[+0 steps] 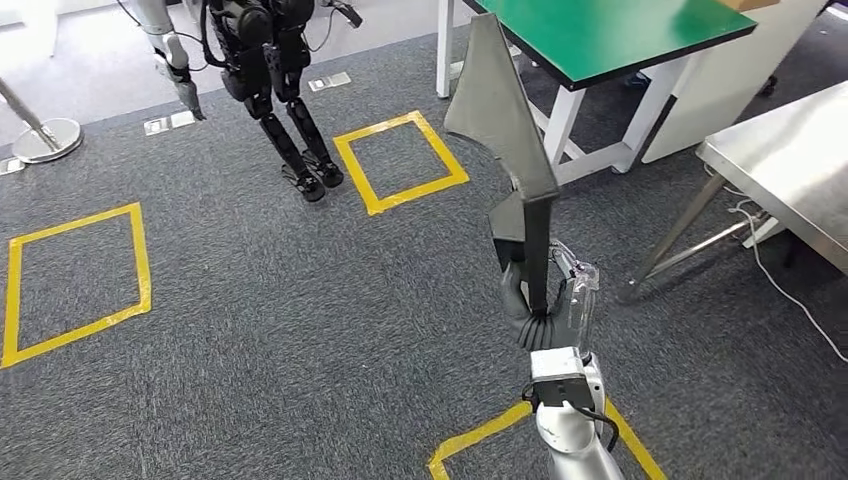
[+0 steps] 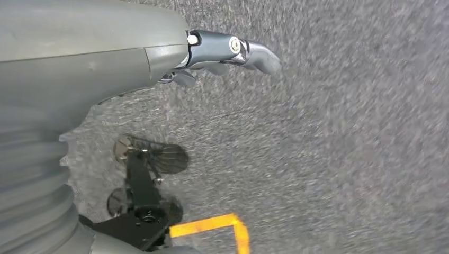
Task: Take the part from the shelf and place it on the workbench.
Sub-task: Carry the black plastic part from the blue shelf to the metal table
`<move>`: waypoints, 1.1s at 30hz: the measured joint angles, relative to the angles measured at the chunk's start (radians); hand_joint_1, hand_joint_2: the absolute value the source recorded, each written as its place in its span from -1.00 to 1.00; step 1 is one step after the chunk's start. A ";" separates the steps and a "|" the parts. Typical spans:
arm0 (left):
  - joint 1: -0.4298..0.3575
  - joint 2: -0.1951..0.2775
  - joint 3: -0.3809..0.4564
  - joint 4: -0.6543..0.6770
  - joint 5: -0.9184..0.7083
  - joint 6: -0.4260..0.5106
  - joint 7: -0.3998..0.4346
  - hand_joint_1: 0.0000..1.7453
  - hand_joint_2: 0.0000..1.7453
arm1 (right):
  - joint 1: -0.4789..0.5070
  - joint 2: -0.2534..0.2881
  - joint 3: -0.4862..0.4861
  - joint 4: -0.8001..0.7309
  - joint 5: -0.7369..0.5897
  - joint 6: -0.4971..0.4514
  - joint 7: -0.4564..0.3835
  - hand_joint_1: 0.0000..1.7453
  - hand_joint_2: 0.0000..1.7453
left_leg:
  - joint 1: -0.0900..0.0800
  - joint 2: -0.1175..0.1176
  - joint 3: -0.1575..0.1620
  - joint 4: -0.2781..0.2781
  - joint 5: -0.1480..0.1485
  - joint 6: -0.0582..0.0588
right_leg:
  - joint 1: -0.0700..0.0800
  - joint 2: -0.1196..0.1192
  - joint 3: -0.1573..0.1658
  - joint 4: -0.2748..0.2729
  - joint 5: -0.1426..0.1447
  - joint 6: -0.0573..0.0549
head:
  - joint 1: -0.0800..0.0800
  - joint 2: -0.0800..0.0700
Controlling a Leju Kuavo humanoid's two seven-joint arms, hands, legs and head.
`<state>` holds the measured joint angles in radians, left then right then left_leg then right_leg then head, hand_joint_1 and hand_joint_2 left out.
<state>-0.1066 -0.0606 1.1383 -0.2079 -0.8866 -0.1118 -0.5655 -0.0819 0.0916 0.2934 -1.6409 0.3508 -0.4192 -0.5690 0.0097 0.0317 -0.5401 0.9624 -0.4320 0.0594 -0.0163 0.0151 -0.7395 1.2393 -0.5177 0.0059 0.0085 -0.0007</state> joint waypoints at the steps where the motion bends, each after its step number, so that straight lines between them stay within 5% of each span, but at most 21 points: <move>1: 0.001 0.000 0.000 0.000 -0.005 -0.007 0.018 -1.00 1.00 | 0.003 -0.001 0.000 0.000 0.001 -0.001 0.003 0.78 1.00 | 0.001 0.014 -0.003 0.000 0.001 -0.002 | -0.006 -0.004 -0.007 0.024 -0.007 0.009 | 0.000 0.000; 3: 0.002 -0.001 0.000 0.001 -0.016 -0.022 0.061 -1.00 1.00 | 0.006 -0.004 0.000 -0.002 0.004 -0.001 0.010 0.78 1.00 | 0.004 0.042 -0.007 0.004 0.001 -0.011 | -0.020 -0.022 0.041 -0.048 0.018 0.037 | 0.001 0.000; 5: 0.003 0.000 -0.001 0.001 -0.022 -0.029 0.084 -1.00 1.00 | 0.007 -0.004 0.000 -0.007 0.006 -0.001 0.013 0.78 1.00 | 0.005 0.066 -0.011 0.018 -0.007 -0.029 | -0.025 -0.075 0.125 -0.186 0.053 0.054 | 0.003 0.000; 7: 0.003 0.002 -0.001 0.001 -0.022 -0.031 0.091 -1.00 1.00 | 0.007 -0.004 -0.001 -0.012 0.007 -0.001 0.014 0.78 1.00 | 0.001 0.085 -0.012 0.034 -0.019 -0.047 | -0.024 -0.103 0.157 -0.238 0.064 0.045 | 0.001 0.000; 9: 0.003 0.005 -0.001 0.001 -0.023 -0.032 0.093 -1.00 1.00 | 0.009 -0.005 -0.001 -0.014 0.008 -0.001 0.015 0.78 1.00 | 0.004 0.102 -0.014 0.048 -0.027 -0.063 | -0.033 -0.076 0.144 -0.218 0.065 0.033 | -0.003 0.000; 10: 0.002 0.005 -0.002 0.001 -0.023 -0.032 0.094 -1.00 1.00 | 0.011 -0.005 -0.002 -0.014 0.008 -0.001 0.016 0.78 1.00 | 0.008 0.096 -0.017 0.059 -0.035 -0.072 | -0.039 -0.063 0.138 -0.209 0.064 0.030 | -0.006 0.000; 12: 0.003 0.005 -0.003 0.001 -0.023 -0.032 0.094 -1.00 1.00 | 0.013 -0.005 -0.002 -0.016 0.008 -0.001 0.016 0.78 1.00 | 0.016 0.048 -0.036 0.112 -0.076 -0.082 | -0.038 -0.036 0.128 -0.196 0.062 0.025 | -0.014 0.000; 14: 0.007 0.006 -0.003 0.002 -0.022 -0.032 0.094 -1.00 1.00 | 0.013 -0.003 -0.002 -0.017 0.008 -0.001 0.016 0.78 1.00 | 0.018 -0.008 -0.082 0.217 -0.139 -0.074 | -0.030 -0.010 0.124 -0.195 0.065 0.018 | -0.023 0.000; 16: 0.010 0.007 -0.003 0.002 -0.023 -0.032 0.094 -1.00 1.00 | 0.014 -0.002 -0.002 -0.017 0.008 -0.001 0.016 0.78 1.00 | 0.016 -0.024 -0.126 0.299 -0.167 -0.062 | -0.018 0.020 0.119 -0.195 0.070 0.009 | -0.027 0.000; 17: 0.011 0.007 -0.003 0.002 -0.023 -0.032 0.095 -1.00 1.00 | 0.015 -0.002 -0.003 -0.017 0.008 -0.001 0.016 0.78 1.00 | 0.014 -0.027 -0.126 0.294 -0.153 -0.054 | -0.012 0.035 0.116 -0.195 0.073 0.004 | -0.027 0.000; 20: 0.010 0.007 -0.003 0.002 -0.023 -0.034 0.110 -1.00 1.00 | 0.015 -0.002 -0.003 -0.018 0.008 -0.001 0.016 0.78 1.00 | 0.009 -0.070 -0.057 0.152 -0.076 -0.034 | -0.003 0.075 0.114 -0.199 0.083 -0.001 | -0.026 0.000; 23: 0.010 0.007 -0.003 0.002 -0.026 -0.041 0.177 -1.00 1.00 | 0.010 0.000 -0.002 -0.021 0.011 0.002 0.018 0.78 1.00 | -0.002 -0.113 -0.034 0.098 -0.058 -0.026 | -0.008 0.103 0.112 -0.211 0.098 0.012 | -0.027 0.000; 25: 0.010 0.008 -0.003 0.002 -0.033 -0.044 0.245 -1.00 1.00 | 0.009 0.001 -0.002 -0.022 0.013 0.006 0.019 0.78 1.00 | -0.006 -0.091 -0.029 0.079 -0.044 -0.016 | -0.007 0.114 0.102 -0.218 0.107 0.026 | -0.028 0.000; 27: 0.010 0.008 -0.003 0.002 -0.038 -0.044 0.288 -1.00 1.00 | 0.006 0.000 -0.002 -0.024 0.012 0.009 0.020 0.78 1.00 | -0.005 -0.063 -0.027 0.052 -0.022 -0.004 | 0.001 0.069 0.074 -0.183 0.087 0.026 | -0.023 0.000; 29: 0.011 0.007 -0.002 0.002 -0.035 -0.043 0.302 -1.00 1.00 | 0.002 -0.001 -0.001 -0.024 0.011 0.013 0.021 0.78 1.00 | -0.008 -0.034 -0.032 0.039 -0.009 0.005 | 0.004 0.011 0.023 -0.072 0.026 0.013 | -0.017 0.000; 31: 0.013 0.008 -0.002 0.002 -0.031 -0.039 0.309 -1.00 1.00 | 0.002 -0.001 0.000 -0.023 0.009 0.015 0.021 0.78 1.00 | -0.013 -0.003 -0.041 0.039 -0.005 0.006 | 0.001 -0.004 -0.016 0.035 -0.021 0.013 | -0.015 0.000; 33: 0.013 0.008 -0.001 0.002 -0.029 -0.036 0.314 -1.00 1.00 | 0.002 -0.001 0.000 -0.022 0.008 0.016 0.021 0.78 1.00 | -0.016 0.026 -0.046 0.039 -0.002 0.005 | 0.001 -0.011 0.017 0.013 -0.016 0.024 | -0.015 0.000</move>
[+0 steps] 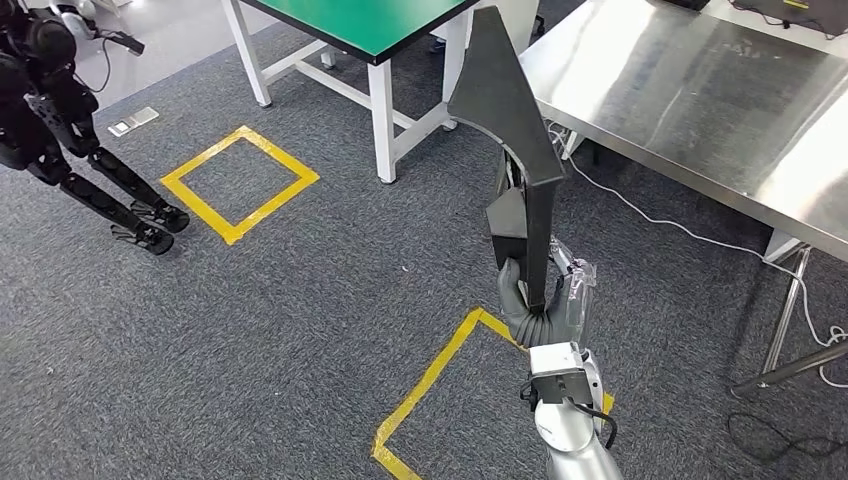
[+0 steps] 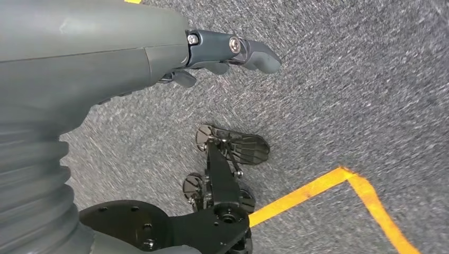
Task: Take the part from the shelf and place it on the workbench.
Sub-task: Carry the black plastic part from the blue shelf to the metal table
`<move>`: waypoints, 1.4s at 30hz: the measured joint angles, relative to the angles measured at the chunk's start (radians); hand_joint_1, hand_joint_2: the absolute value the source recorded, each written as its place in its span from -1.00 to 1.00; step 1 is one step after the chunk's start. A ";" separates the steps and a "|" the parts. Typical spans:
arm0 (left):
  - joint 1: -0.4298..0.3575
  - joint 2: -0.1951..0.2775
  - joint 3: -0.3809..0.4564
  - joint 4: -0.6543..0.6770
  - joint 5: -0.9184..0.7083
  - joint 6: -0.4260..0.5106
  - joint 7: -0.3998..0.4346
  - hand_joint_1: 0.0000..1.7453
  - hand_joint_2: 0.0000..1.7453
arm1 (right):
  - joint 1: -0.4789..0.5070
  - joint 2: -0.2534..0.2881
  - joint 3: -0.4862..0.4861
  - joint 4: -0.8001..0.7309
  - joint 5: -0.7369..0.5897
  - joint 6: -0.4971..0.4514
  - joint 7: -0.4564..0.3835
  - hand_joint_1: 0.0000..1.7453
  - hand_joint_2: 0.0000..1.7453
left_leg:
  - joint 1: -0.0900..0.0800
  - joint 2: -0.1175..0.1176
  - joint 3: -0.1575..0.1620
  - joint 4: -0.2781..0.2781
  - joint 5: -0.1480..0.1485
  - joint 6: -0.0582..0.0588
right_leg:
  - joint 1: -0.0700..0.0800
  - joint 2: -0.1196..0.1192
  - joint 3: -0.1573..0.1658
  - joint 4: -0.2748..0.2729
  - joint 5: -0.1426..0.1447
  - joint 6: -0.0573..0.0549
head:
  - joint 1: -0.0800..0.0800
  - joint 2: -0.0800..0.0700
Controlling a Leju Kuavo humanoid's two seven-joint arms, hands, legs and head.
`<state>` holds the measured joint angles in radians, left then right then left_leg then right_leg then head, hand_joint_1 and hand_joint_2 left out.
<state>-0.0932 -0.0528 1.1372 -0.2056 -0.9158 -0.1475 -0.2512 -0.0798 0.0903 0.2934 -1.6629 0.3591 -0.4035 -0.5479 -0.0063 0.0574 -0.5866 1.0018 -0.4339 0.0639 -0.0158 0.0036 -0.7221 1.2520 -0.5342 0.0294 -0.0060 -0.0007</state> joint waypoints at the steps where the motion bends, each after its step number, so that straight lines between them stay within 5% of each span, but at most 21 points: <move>1: 0.000 0.000 0.000 0.000 0.002 0.001 0.004 -1.00 1.00 | 0.000 0.000 0.000 0.000 0.001 0.000 0.000 0.78 1.00 | -0.002 0.012 -0.001 0.000 0.001 -0.001 | 0.001 -0.013 0.047 -0.067 0.016 0.005 | 0.000 0.000; 4: -0.001 -0.002 0.003 0.000 0.009 0.005 0.016 -1.00 1.00 | -0.004 0.001 0.001 -0.003 0.012 -0.003 0.000 0.78 1.00 | -0.011 0.045 0.001 0.004 0.001 -0.010 | 0.014 -0.085 0.168 -0.253 0.052 -0.005 | -0.001 0.000; 5: -0.001 -0.002 0.004 0.000 0.010 0.007 0.022 -1.00 1.00 | -0.005 0.002 0.001 -0.004 0.019 -0.006 -0.001 0.78 1.00 | -0.014 0.056 0.003 0.005 0.001 -0.014 | 0.017 -0.092 0.176 -0.270 0.056 -0.011 | -0.001 0.000; 7: -0.001 -0.002 0.007 0.000 0.013 0.012 0.034 -1.00 1.00 | -0.002 0.002 0.002 -0.008 0.031 -0.014 -0.002 0.78 1.00 | -0.012 0.072 0.004 0.008 -0.002 -0.024 | 0.008 -0.065 0.173 -0.273 0.065 -0.022 | -0.002 0.000; 9: -0.001 -0.002 0.009 0.000 0.017 0.019 0.047 -1.00 1.00 | 0.000 0.004 0.004 -0.012 0.035 -0.015 -0.003 0.78 1.00 | -0.003 0.031 -0.007 0.043 -0.031 -0.038 | -0.006 -0.040 0.176 -0.278 0.075 -0.035 | -0.003 0.000; 11: 0.001 -0.003 0.013 0.000 0.018 0.027 0.055 -1.00 1.00 | -0.001 0.008 0.009 -0.015 0.034 -0.015 -0.003 0.78 1.00 | 0.008 -0.035 -0.048 0.150 -0.101 -0.051 | -0.011 -0.016 0.174 -0.279 0.083 -0.045 | -0.005 0.000; 13: 0.003 -0.003 0.015 0.000 0.018 0.031 0.059 -1.00 1.00 | 0.000 0.011 0.012 -0.015 0.033 -0.015 -0.002 0.78 1.00 | 0.016 -0.057 -0.096 0.268 -0.155 -0.061 | -0.010 0.011 0.170 -0.276 0.086 -0.047 | -0.006 0.000; 14: 0.003 -0.003 0.015 0.000 0.016 0.032 0.061 -1.00 1.00 | 0.001 0.011 0.013 -0.015 0.032 -0.015 -0.002 0.78 1.00 | 0.021 -0.059 -0.103 0.288 -0.155 -0.065 | -0.011 0.026 0.168 -0.274 0.087 -0.046 | -0.006 0.000; 16: 0.003 -0.003 0.015 0.000 0.012 0.033 0.063 -1.00 1.00 | 0.001 0.011 0.013 -0.015 0.031 -0.015 -0.002 0.78 1.00 | 0.033 -0.067 -0.060 0.210 -0.100 -0.071 | -0.013 0.056 0.167 -0.268 0.088 -0.044 | -0.006 0.000; 18: 0.003 -0.002 0.015 0.000 0.008 0.034 0.063 -1.00 1.00 | 0.000 0.011 0.013 -0.015 0.030 -0.015 -0.002 0.78 1.00 | 0.044 -0.108 0.006 0.081 -0.049 -0.076 | -0.013 0.082 0.161 -0.261 0.089 -0.037 | -0.006 0.000; 20: 0.003 -0.002 0.015 0.000 0.007 0.035 0.064 -1.00 1.00 | -0.002 0.011 0.014 -0.016 0.030 -0.015 -0.002 0.78 1.00 | 0.044 -0.137 0.026 0.029 -0.041 -0.075 | -0.011 0.103 0.146 -0.258 0.094 -0.021 | -0.005 0.000; 22: 0.003 -0.003 0.015 0.000 0.006 0.039 0.063 -1.00 1.00 | -0.001 0.011 0.014 -0.018 0.029 -0.015 -0.002 0.78 1.00 | 0.038 -0.119 0.022 0.022 -0.034 -0.062 | -0.012 0.119 0.130 -0.261 0.104 -0.002 | -0.006 0.000; 24: 0.002 -0.003 0.015 0.000 0.006 0.043 0.061 -1.00 1.00 | -0.002 0.010 0.014 -0.020 0.026 -0.016 -0.003 0.78 1.00 | 0.036 -0.095 0.022 0.008 -0.021 -0.042 | -0.010 0.081 0.108 -0.239 0.093 0.005 | -0.003 0.000; 26: 0.001 -0.004 0.015 0.000 0.006 0.044 0.058 -1.00 1.00 | -0.006 0.009 0.014 -0.021 0.024 -0.016 -0.003 0.78 1.00 | 0.032 -0.069 0.021 -0.001 -0.013 -0.029 | -0.007 0.022 0.055 -0.135 0.041 -0.002 | 0.002 0.000; 29: 0.002 -0.003 0.015 0.000 0.005 0.045 0.053 -1.00 1.00 | -0.007 0.007 0.014 -0.022 0.022 -0.018 -0.003 0.78 1.00 | 0.025 -0.025 0.016 -0.002 -0.011 -0.025 | -0.007 0.005 -0.023 0.041 -0.025 -0.002 | 0.006 0.000; 30: 0.002 -0.003 0.015 0.000 0.004 0.044 0.051 -1.00 1.00 | -0.006 0.006 0.014 -0.022 0.022 -0.019 -0.003 0.78 1.00 | 0.023 -0.011 0.015 -0.001 -0.010 -0.025 | -0.007 0.002 -0.014 0.033 -0.019 0.004 | 0.006 0.000; 32: 0.001 -0.004 0.015 0.000 0.002 0.044 0.048 -1.00 1.00 | -0.006 0.005 0.014 -0.022 0.022 -0.021 -0.003 0.78 1.00 | 0.021 0.014 0.017 -0.001 -0.011 -0.027 | -0.006 -0.028 0.065 -0.096 0.023 0.015 | 0.007 0.000; 35: 0.001 -0.006 0.015 0.000 0.000 0.043 0.043 -1.00 1.00 | -0.008 0.005 0.014 -0.023 0.023 -0.023 -0.003 0.78 1.00 | 0.009 0.045 0.020 0.004 -0.014 -0.040 | 0.006 -0.087 0.160 -0.258 0.066 0.005 | 0.012 0.000; 38: -0.001 -0.006 0.015 0.000 -0.001 0.043 0.039 -1.00 1.00 | -0.006 0.003 0.012 -0.023 0.023 -0.024 -0.003 0.78 1.00 | 0.012 0.069 0.022 0.009 -0.019 -0.054 | 0.001 -0.053 0.160 -0.268 0.080 -0.017 | 0.008 0.000; 40: -0.001 -0.006 0.015 0.000 -0.001 0.044 0.037 -1.00 1.00 | -0.007 0.004 0.012 -0.023 0.023 -0.023 -0.003 0.78 1.00 | 0.022 0.024 0.003 0.063 -0.061 -0.065 | -0.007 -0.028 0.160 -0.272 0.088 -0.034 | 0.006 0.000; 42: 0.000 -0.006 0.015 0.000 -0.002 0.044 0.036 -1.00 1.00 | -0.007 0.005 0.012 -0.023 0.024 -0.022 -0.003 0.78 1.00 | 0.027 -0.038 -0.051 0.189 -0.133 -0.071 | -0.007 -0.005 0.157 -0.272 0.093 -0.045 | 0.003 0.000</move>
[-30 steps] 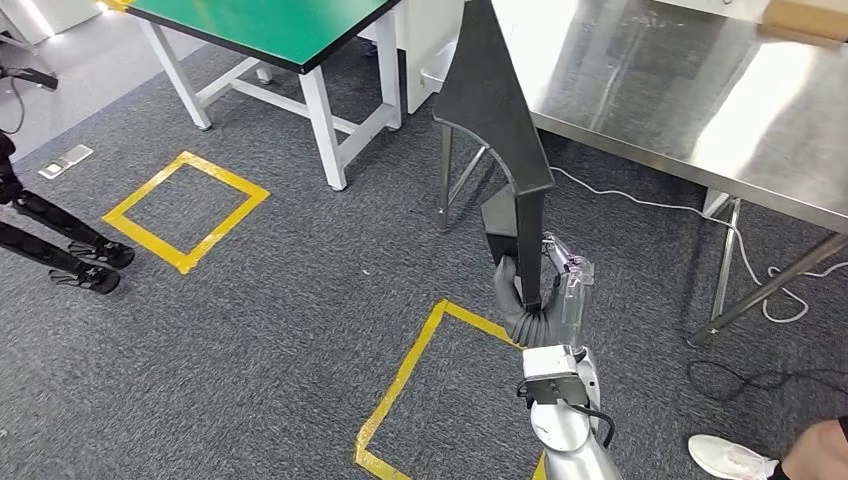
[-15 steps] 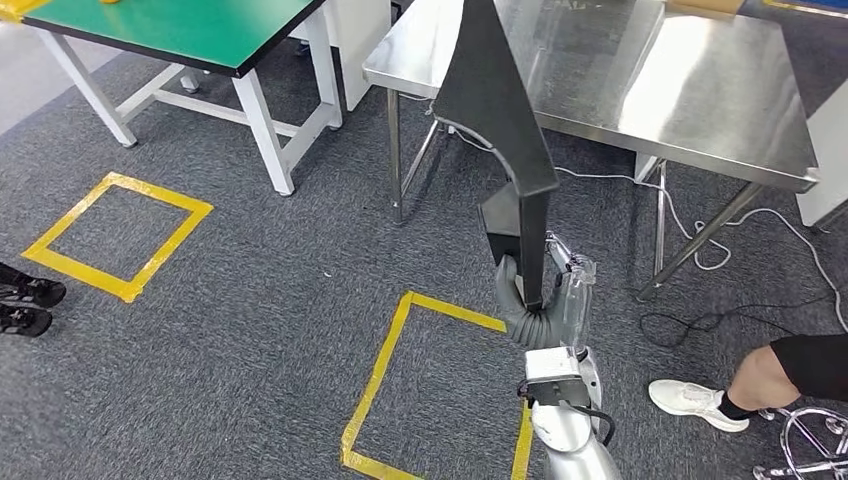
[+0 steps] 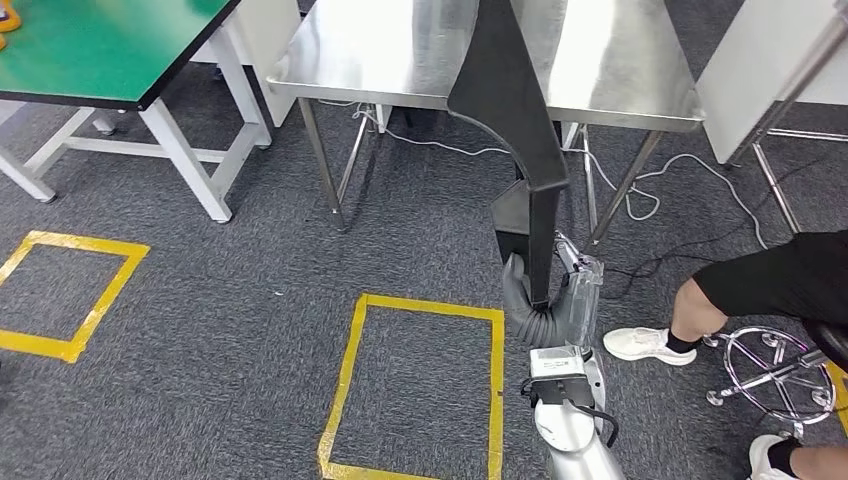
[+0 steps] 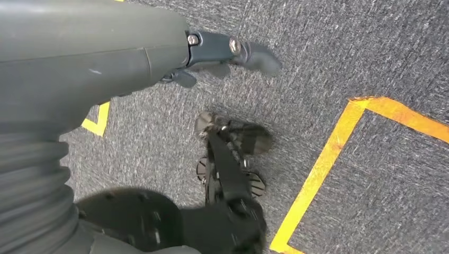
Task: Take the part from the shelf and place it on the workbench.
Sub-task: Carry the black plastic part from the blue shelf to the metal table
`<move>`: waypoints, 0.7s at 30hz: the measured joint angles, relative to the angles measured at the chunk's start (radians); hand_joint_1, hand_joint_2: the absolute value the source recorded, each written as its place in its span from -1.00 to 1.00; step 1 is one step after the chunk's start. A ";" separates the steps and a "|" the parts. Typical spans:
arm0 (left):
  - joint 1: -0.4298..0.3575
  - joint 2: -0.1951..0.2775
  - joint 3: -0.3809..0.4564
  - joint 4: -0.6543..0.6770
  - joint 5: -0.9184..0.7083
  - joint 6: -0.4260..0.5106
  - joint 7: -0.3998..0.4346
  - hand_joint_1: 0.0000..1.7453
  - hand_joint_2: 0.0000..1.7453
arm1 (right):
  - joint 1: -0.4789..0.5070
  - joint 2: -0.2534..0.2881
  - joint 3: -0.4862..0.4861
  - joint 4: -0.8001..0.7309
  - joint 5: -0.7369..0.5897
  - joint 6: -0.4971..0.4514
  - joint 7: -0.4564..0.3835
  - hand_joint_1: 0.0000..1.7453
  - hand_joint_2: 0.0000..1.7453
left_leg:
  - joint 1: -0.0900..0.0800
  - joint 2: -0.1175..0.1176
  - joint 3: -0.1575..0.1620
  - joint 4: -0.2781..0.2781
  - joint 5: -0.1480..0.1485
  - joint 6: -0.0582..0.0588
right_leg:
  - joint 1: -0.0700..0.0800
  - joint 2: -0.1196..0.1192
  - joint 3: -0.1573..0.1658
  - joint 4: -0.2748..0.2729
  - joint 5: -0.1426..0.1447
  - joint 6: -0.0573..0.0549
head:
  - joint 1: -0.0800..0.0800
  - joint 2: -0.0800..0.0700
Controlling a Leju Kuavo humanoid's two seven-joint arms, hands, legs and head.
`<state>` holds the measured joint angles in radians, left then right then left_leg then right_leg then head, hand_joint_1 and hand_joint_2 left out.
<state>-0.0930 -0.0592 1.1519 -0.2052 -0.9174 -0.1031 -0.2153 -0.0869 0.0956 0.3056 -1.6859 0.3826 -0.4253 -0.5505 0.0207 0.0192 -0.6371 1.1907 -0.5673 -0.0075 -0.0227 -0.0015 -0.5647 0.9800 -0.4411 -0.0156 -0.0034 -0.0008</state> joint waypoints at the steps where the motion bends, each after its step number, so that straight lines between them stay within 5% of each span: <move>1: 0.001 0.000 0.000 0.000 0.000 0.000 0.000 -1.00 1.00 | 0.001 0.000 0.000 0.000 0.000 0.001 0.000 0.78 1.00 | 0.000 -0.013 -0.029 0.063 -0.026 -0.002 | 0.002 0.013 -0.001 0.000 0.001 -0.002 | -0.001 0.000; 3: 0.002 0.000 0.000 0.000 0.000 0.000 -0.002 -1.00 1.00 | 0.002 0.001 0.000 0.001 0.001 0.004 0.000 0.78 1.00 | 0.000 -0.020 -0.049 0.102 -0.022 0.000 | 0.007 0.042 -0.003 0.001 0.004 -0.005 | -0.001 0.000; 5: 0.001 0.000 0.000 0.000 0.000 -0.001 -0.010 -1.00 1.00 | 0.002 0.002 0.000 0.001 0.002 0.006 0.000 0.78 1.00 | 0.000 -0.036 0.002 -0.005 0.049 0.011 | 0.010 0.071 -0.001 0.002 0.006 -0.005 | -0.001 0.000; 7: 0.002 0.003 0.000 0.000 0.000 -0.001 -0.017 -1.00 1.00 | 0.001 0.004 0.000 0.001 0.003 0.008 0.000 0.78 1.00 | 0.000 -0.081 0.061 -0.129 0.099 0.028 | 0.012 0.094 -0.003 0.004 0.008 0.000 | 0.001 0.000; 9: 0.001 0.005 0.000 0.000 0.000 -0.001 -0.020 -1.00 1.00 | -0.001 0.005 0.000 0.001 0.003 0.010 0.000 0.78 1.00 | -0.004 -0.099 0.079 -0.171 0.104 0.040 | 0.010 0.115 -0.013 0.004 0.015 0.011 | 0.000 0.000; 10: 0.000 0.005 0.000 0.000 0.000 -0.001 -0.021 -1.00 1.00 | -0.002 0.006 0.000 0.001 0.003 0.010 0.000 0.78 1.00 | -0.007 -0.089 0.080 -0.179 0.107 0.043 | 0.010 0.127 -0.019 0.001 0.020 0.019 | -0.001 0.000; 11: -0.001 0.004 0.000 0.000 0.000 0.000 -0.022 -1.00 1.00 | -0.001 0.006 0.000 0.000 0.003 0.010 0.000 0.78 1.00 | -0.005 -0.075 0.083 -0.189 0.113 0.045 | 0.010 0.127 -0.024 0.001 0.023 0.024 | -0.002 0.000; 13: -0.002 0.002 0.000 0.000 0.001 -0.001 -0.023 -1.00 1.00 | -0.004 0.005 0.000 -0.001 0.004 0.010 0.000 0.78 1.00 | -0.002 -0.048 0.092 -0.216 0.128 0.052 | 0.018 0.084 -0.052 0.036 0.004 0.026 | 0.003 0.000; 16: -0.001 0.000 0.000 0.000 0.000 -0.001 -0.025 -1.00 1.00 | -0.008 0.004 0.000 -0.001 0.004 0.010 0.000 0.78 1.00 | -0.003 -0.009 0.093 -0.229 0.137 0.058 | 0.012 0.017 -0.141 0.208 -0.072 0.021 | 0.010 0.000; 21: -0.001 0.000 0.000 0.000 -0.003 -0.001 -0.026 -1.00 1.00 | -0.005 0.001 0.000 0.000 0.003 0.009 0.000 0.78 1.00 | -0.004 0.009 0.089 -0.229 0.138 0.057 | 0.004 0.012 -0.176 0.285 -0.094 0.030 | 0.011 0.000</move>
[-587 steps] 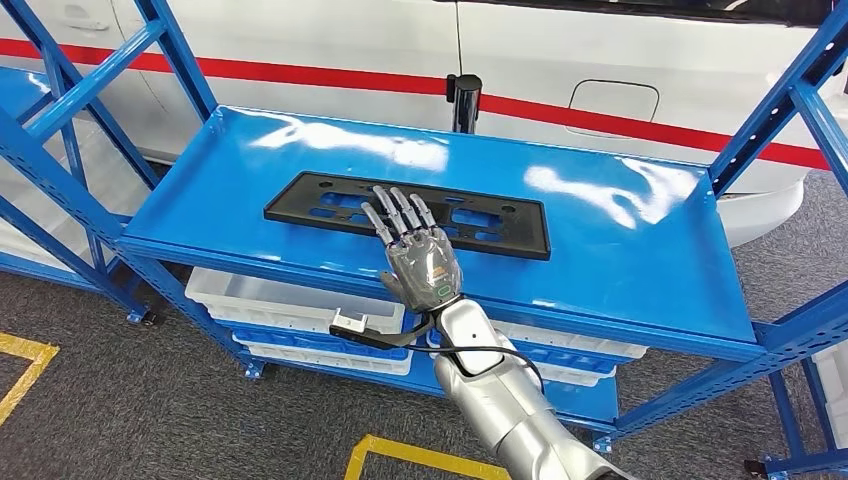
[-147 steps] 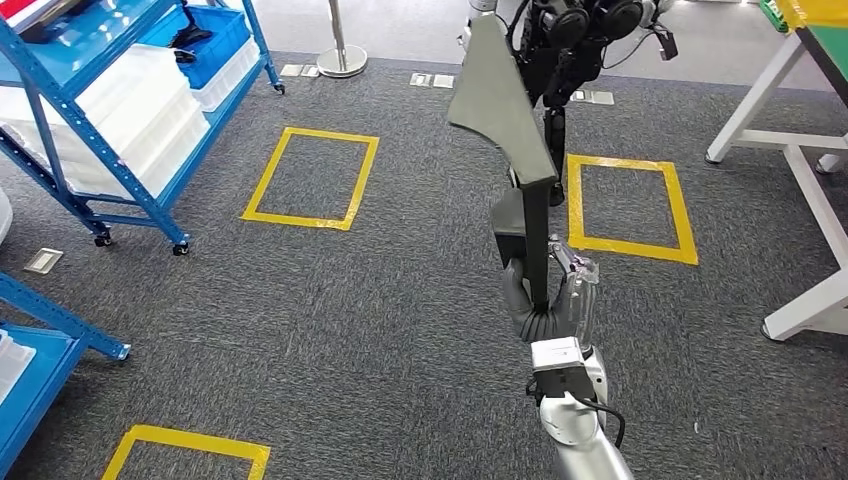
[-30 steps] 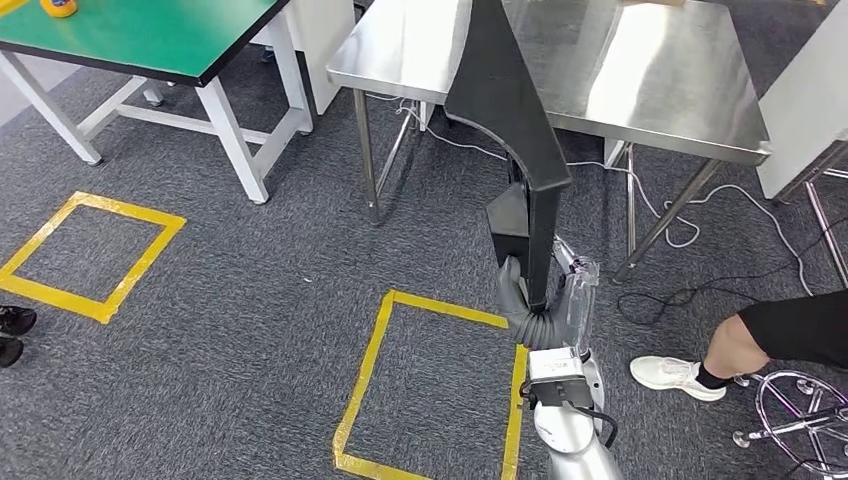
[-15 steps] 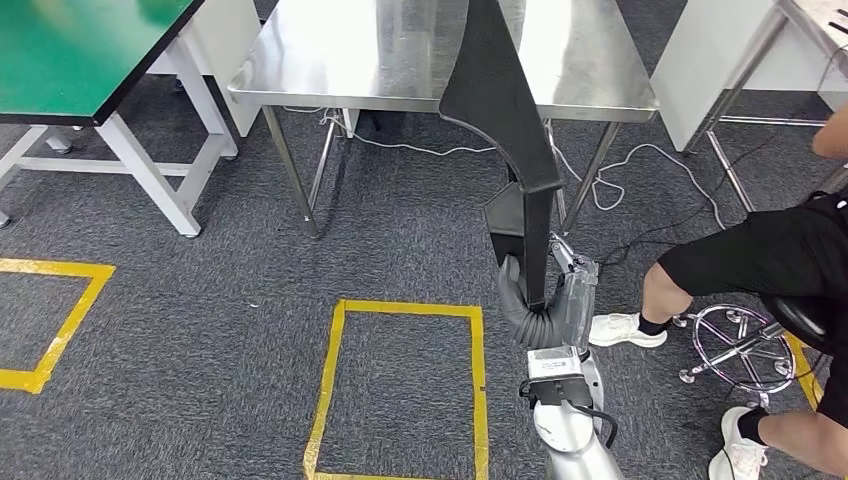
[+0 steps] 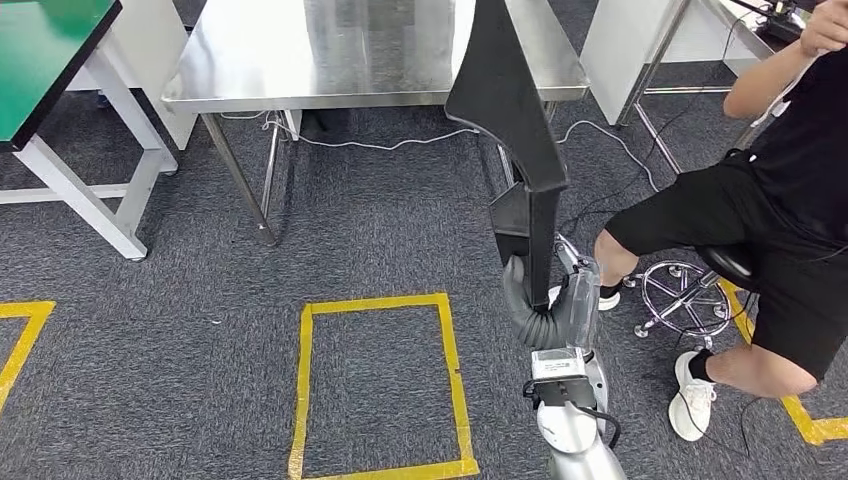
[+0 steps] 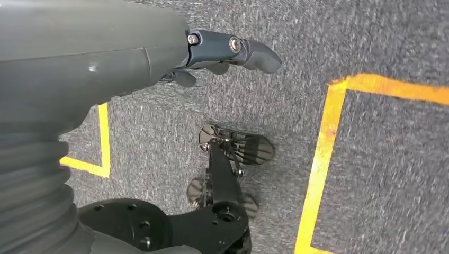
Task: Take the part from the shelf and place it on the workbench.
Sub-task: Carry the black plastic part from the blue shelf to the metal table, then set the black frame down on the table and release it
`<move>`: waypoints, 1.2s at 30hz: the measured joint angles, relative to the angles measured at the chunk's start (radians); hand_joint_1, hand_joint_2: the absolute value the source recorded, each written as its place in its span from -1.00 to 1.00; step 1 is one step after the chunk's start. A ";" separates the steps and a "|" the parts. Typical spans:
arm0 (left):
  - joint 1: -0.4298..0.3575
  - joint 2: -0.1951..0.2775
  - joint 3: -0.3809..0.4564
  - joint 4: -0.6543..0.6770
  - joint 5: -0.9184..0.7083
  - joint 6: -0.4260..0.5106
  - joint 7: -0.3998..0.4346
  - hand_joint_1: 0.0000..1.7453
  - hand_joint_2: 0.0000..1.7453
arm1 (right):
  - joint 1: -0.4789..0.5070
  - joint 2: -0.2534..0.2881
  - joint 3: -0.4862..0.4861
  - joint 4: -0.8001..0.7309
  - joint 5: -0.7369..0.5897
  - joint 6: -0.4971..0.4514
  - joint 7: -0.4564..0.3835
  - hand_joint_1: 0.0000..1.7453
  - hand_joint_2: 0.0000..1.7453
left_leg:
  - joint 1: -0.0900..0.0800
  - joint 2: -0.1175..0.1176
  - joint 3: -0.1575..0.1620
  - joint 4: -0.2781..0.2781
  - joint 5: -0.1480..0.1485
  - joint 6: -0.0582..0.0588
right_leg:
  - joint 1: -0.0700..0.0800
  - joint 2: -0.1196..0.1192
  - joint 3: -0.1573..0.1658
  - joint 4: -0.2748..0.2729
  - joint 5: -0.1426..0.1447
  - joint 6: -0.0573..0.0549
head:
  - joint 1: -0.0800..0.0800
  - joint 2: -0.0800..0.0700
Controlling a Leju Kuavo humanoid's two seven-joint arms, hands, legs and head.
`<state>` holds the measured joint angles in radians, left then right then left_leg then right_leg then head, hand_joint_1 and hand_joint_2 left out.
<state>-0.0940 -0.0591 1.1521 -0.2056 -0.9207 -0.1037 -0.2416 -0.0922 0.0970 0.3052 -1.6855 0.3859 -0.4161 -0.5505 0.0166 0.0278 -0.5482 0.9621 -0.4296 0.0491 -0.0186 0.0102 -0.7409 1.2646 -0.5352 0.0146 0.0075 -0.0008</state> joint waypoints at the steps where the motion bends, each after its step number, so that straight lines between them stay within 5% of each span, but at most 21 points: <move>1: -0.001 -0.001 0.000 0.000 -0.003 0.002 0.000 -1.00 1.00 | 0.001 -0.002 0.000 0.001 0.001 -0.002 -0.001 0.78 1.00 | 0.001 0.008 -0.001 0.003 0.000 -0.006 | -0.007 -0.008 0.044 -0.071 0.021 0.012 | 0.001 0.000; 4: -0.007 0.001 -0.001 -0.001 -0.013 0.011 -0.001 -1.00 1.00 | 0.002 -0.007 0.000 0.003 0.006 -0.012 -0.004 0.78 1.00 | -0.003 0.026 -0.008 0.020 -0.009 -0.034 | -0.022 -0.029 0.183 -0.295 0.091 0.029 | 0.001 0.000; 7: -0.008 0.009 -0.001 -0.002 -0.018 0.019 0.000 -1.00 1.00 | 0.002 -0.006 0.001 0.008 0.009 -0.015 -0.005 0.78 1.00 | -0.008 0.022 -0.013 0.034 -0.051 -0.036 | -0.043 -0.025 0.180 -0.294 0.100 0.034 | -0.009 0.000; 9: -0.009 0.011 -0.002 -0.002 -0.019 0.021 0.000 -1.00 1.00 | 0.002 -0.005 0.002 0.010 0.010 -0.016 -0.005 0.78 1.00 | -0.008 0.019 -0.012 0.030 -0.063 -0.031 | -0.040 -0.024 0.178 -0.293 0.102 0.037 | -0.017 0.000; 12: -0.009 0.011 -0.002 -0.002 -0.020 0.023 0.000 -1.00 1.00 | 0.000 -0.005 0.003 0.017 0.012 -0.018 -0.005 0.78 1.00 | -0.005 0.018 -0.013 0.022 -0.015 -0.001 | -0.020 -0.022 0.178 -0.292 0.101 0.026 | -0.020 0.000; 16: -0.009 0.007 -0.002 -0.001 -0.023 0.028 0.003 -1.00 1.00 | -0.003 -0.005 0.004 0.028 0.014 -0.020 -0.005 0.78 1.00 | 0.004 0.018 -0.021 0.028 -0.003 -0.045 | -0.012 -0.022 0.174 -0.290 0.102 0.014 | -0.020 0.000; 21: -0.009 0.005 -0.002 -0.001 -0.024 0.037 0.010 -1.00 1.00 | -0.004 -0.005 0.014 0.033 0.016 -0.023 -0.005 0.78 1.00 | 0.002 0.017 -0.020 0.018 0.003 -0.023 | -0.008 -0.023 0.171 -0.293 0.104 0.023 | -0.019 0.000; 23: -0.010 0.004 -0.002 -0.001 -0.024 0.038 0.010 -1.00 1.00 | -0.004 -0.006 0.018 0.033 0.016 -0.024 -0.005 0.78 1.00 | 0.006 0.018 -0.012 -0.001 0.015 -0.013 | -0.006 -0.020 0.141 -0.234 0.072 0.020 | -0.016 0.000; 25: -0.010 0.002 -0.002 -0.001 -0.025 0.038 0.011 -1.00 1.00 | -0.001 -0.010 0.019 0.034 0.017 -0.025 -0.005 0.78 1.00 | 0.005 0.019 -0.014 -0.003 0.017 -0.010 | -0.007 -0.017 0.074 -0.099 0.014 0.013 | -0.013 0.000; 27: -0.009 0.001 -0.002 -0.001 -0.025 0.038 0.011 -1.00 1.00 | 0.005 -0.014 0.019 0.035 0.017 -0.026 -0.005 0.78 1.00 | 0.003 0.018 -0.016 -0.002 0.017 -0.010 | -0.007 -0.016 0.027 -0.008 -0.012 0.019 | -0.011 0.000; 29: -0.008 0.001 -0.002 -0.001 -0.025 0.038 0.012 -1.00 1.00 | 0.007 -0.016 0.019 0.037 0.017 -0.027 -0.005 0.78 1.00 | 0.003 0.017 -0.016 0.001 0.015 -0.014 | -0.009 -0.017 0.056 -0.066 0.021 0.035 | -0.010 0.000; 31: -0.008 0.000 -0.002 -0.001 -0.025 0.038 0.012 -1.00 1.00 | 0.006 -0.017 0.020 0.037 0.017 -0.027 -0.005 0.78 1.00 | 0.001 0.016 -0.017 0.011 0.007 -0.025 | -0.010 -0.025 0.127 -0.203 0.069 0.045 | -0.007 0.000; 33: -0.008 0.000 -0.002 -0.001 -0.025 0.038 0.012 -1.00 1.00 | 0.006 -0.017 0.021 0.037 0.017 -0.028 -0.005 0.78 1.00 | -0.004 0.017 -0.020 0.021 -0.002 -0.040 | -0.007 -0.028 0.166 -0.276 0.087 0.029 | -0.007 0.000; 36: -0.008 0.000 -0.002 -0.001 -0.028 0.038 0.015 -1.00 1.00 | 0.008 -0.016 0.021 0.036 0.019 -0.030 0.000 0.78 1.00 | 0.002 0.018 -0.021 0.030 -0.010 -0.055 | -0.005 -0.017 0.171 -0.279 0.085 -0.003 | -0.009 0.000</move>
<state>-0.1022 -0.0595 1.1504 -0.2066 -0.9485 -0.0660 -0.2268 -0.0844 0.0810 0.3264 -1.6498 0.4052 -0.4459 -0.5500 0.0191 0.0460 -0.5696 0.9922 -0.4400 -0.0060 -0.0236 -0.0071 -0.5704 0.9852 -0.4502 0.0116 -0.0017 -0.0008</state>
